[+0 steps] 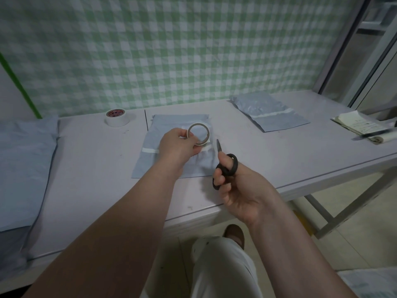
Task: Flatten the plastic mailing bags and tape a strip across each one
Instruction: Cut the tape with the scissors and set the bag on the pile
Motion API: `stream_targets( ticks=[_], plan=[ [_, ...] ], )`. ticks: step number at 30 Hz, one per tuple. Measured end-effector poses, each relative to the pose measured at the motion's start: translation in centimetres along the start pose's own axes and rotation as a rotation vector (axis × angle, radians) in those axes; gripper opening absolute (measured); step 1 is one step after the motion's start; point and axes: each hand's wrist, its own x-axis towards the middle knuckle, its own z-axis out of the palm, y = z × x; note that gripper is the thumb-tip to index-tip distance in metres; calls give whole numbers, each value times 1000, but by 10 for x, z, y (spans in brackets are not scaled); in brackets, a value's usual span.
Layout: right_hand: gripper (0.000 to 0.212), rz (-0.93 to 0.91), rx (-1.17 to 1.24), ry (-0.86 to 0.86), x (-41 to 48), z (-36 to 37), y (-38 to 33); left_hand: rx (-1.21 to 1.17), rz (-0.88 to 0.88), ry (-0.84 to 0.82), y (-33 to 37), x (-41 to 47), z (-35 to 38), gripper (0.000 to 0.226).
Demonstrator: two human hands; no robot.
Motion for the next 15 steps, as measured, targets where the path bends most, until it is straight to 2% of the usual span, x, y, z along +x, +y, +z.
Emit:
stream_targets(
  ticks=[3, 6, 9, 12, 15],
  plan=[
    [25, -169, -213, 55, 0, -10, -7, -27, -1, 33, 2, -2, -1, 4],
    [22, -426, -561, 285, 8, -22, -17, -27, 23, 79, 6, -4, -9, 5],
    [15, -622, -1138, 517, 17, -30, -28, 35, 81, 151, 11, -6, -26, 13],
    [14, -598, -1644, 586, 16, -23, -35, 136, 158, 223, 18, -7, -48, 13],
    [8, -529, -1944, 594, 14, -8, -38, 457, 239, 316, 25, -5, -73, 15]
  ],
)
